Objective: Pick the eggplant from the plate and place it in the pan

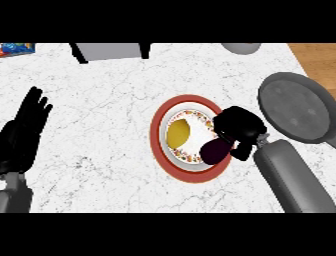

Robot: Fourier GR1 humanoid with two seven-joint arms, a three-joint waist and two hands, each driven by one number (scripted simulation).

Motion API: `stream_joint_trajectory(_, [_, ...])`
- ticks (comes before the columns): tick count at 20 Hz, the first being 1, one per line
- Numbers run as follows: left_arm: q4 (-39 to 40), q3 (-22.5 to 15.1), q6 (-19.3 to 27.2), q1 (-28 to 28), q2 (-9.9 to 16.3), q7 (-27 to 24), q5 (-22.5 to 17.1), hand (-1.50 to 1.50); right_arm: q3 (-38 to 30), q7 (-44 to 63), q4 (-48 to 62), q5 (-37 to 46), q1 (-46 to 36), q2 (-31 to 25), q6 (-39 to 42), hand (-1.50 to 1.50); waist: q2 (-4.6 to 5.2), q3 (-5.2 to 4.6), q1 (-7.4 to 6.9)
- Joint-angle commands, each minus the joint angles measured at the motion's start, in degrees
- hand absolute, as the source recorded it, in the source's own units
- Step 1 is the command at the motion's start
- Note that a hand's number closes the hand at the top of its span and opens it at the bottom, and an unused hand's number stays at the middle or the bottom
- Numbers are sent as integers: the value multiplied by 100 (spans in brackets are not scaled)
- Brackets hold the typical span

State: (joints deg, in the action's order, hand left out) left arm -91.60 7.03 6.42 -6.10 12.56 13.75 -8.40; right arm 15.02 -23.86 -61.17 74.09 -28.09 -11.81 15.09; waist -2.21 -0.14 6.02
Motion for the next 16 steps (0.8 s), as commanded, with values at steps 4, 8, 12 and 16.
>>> stream_joint_trajectory(4, [-40,54,45,263,11,-113,80,0,-847,934,-2394,-336,914,-252,-694,150,-28,-2,144])
stream_joint_trajectory(8, [-244,-64,30,288,-94,-59,45,0,-1064,1366,-4097,-538,1386,-283,-317,150,12,-1,0])
stream_joint_trajectory(12, [-207,58,-204,239,88,-131,-82,0,-1315,1960,-5870,-838,2072,-389,728,150,98,-1,-200])
stream_joint_trajectory(16, [-364,-311,-52,-45,-180,126,80,0,-2088,2284,-6689,-1364,2389,-364,1197,150,190,13,-475])
